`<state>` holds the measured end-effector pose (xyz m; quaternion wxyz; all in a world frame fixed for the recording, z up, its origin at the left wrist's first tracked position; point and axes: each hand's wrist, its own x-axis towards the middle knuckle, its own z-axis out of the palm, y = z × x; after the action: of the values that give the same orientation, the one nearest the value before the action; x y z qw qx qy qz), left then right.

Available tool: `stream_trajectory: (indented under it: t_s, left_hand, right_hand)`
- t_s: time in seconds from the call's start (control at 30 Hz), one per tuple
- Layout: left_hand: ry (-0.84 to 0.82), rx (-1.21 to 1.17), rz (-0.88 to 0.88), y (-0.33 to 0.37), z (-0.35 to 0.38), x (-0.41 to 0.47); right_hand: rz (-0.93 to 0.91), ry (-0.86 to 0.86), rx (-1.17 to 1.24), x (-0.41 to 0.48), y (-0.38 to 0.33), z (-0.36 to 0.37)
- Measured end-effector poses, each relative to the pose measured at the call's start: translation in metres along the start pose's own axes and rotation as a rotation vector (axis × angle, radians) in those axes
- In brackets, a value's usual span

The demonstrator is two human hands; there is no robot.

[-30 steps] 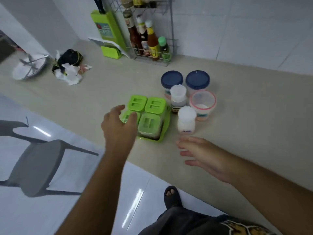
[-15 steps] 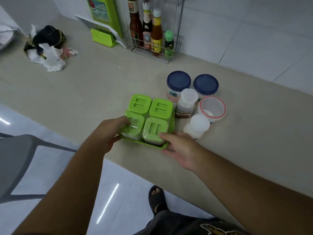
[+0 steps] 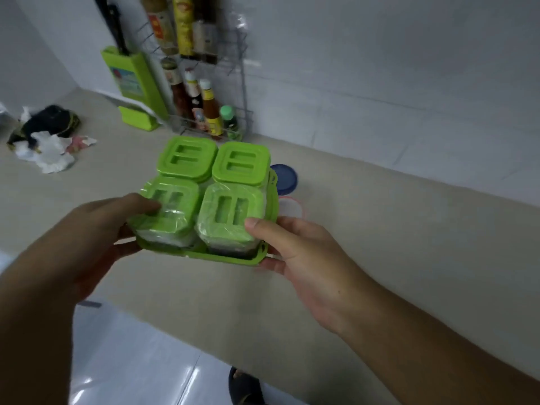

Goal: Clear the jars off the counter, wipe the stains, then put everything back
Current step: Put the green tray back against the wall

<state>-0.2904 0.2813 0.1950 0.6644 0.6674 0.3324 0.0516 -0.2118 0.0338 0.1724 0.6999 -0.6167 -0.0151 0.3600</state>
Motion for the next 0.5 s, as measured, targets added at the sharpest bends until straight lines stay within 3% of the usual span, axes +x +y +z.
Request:
stream_trajectory:
  t_s: [0.2,0.37,0.5]
  left_hand:
    - [-0.203,0.04,0.038,-0.007,0.156,-0.031]
    - [-0.359,0.115,-0.032,-0.063,0.267,-0.047]
    - [-0.381,0.128,-0.127,-0.101,0.316,-0.04]
  right_hand:
    - [-0.027,0.164,-0.028,-0.061,-0.011,-0.144]
    - [0.114,0.303,0.044,-0.099,0.038,-0.244]
    - [0.21,0.361,0.126,-0.101,0.07,-0.29]
